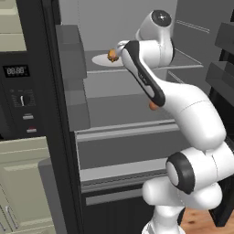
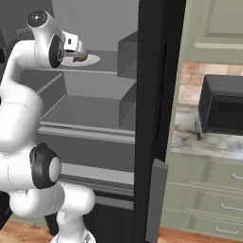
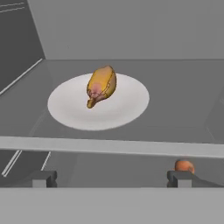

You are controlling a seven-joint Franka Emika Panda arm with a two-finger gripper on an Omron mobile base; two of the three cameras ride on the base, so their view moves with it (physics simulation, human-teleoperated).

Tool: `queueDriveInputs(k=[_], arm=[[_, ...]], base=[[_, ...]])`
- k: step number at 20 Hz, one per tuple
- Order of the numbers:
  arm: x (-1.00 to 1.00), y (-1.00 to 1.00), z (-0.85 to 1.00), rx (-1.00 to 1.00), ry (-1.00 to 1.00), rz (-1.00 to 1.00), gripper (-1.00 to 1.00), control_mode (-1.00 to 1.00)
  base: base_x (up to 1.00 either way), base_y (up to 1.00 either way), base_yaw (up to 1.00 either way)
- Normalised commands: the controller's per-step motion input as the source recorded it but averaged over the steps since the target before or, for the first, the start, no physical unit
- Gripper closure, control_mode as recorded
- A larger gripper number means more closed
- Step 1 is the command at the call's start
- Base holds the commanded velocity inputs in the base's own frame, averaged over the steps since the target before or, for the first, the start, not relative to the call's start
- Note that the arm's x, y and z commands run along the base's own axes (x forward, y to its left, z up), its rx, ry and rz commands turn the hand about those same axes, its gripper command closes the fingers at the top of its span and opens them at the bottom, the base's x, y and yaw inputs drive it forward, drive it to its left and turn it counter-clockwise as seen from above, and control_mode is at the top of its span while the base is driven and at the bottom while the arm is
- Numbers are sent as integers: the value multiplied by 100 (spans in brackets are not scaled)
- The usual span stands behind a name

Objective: Retrieve the chicken drumstick from the fridge and place it on the cutting board.

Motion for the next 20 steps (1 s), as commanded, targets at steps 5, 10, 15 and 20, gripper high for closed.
queueDriveInputs(k=[5, 10, 15, 20], arm=[[34, 6, 0, 0, -1, 0, -100, -100], [37, 8, 0, 0, 0, 0, -100, -100], [38, 7, 0, 0, 1, 0, -100, -100], [36, 6, 0, 0, 3, 0, -100, -100]], base=[[0, 0, 0], [0, 0, 0], [0, 0, 0], [0, 0, 0]])
